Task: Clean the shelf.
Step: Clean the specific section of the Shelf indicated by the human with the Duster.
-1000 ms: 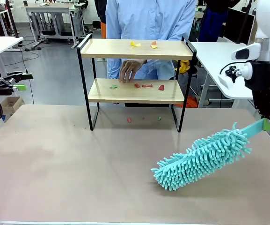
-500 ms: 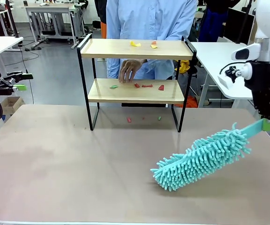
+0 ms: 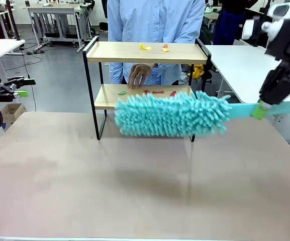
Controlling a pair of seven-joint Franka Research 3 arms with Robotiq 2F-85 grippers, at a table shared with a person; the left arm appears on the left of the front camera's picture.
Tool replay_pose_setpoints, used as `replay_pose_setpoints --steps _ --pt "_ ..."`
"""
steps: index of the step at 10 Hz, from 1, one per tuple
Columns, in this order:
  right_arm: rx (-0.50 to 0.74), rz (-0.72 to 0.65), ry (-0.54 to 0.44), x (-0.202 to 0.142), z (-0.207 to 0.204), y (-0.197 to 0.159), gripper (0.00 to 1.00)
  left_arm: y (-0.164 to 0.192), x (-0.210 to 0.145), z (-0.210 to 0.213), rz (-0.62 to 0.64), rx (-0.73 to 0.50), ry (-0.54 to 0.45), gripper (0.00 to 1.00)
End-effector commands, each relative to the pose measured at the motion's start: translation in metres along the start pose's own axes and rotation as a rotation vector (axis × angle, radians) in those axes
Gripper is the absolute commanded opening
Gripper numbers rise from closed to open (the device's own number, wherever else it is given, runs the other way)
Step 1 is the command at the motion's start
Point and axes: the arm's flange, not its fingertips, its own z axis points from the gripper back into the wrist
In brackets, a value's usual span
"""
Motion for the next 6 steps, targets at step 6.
replay_pose_setpoints --steps 6 --pt "-0.113 -0.605 -0.209 0.098 -0.064 0.065 0.13 -0.002 0.002 -0.001 -0.013 -0.007 0.005 1.00"
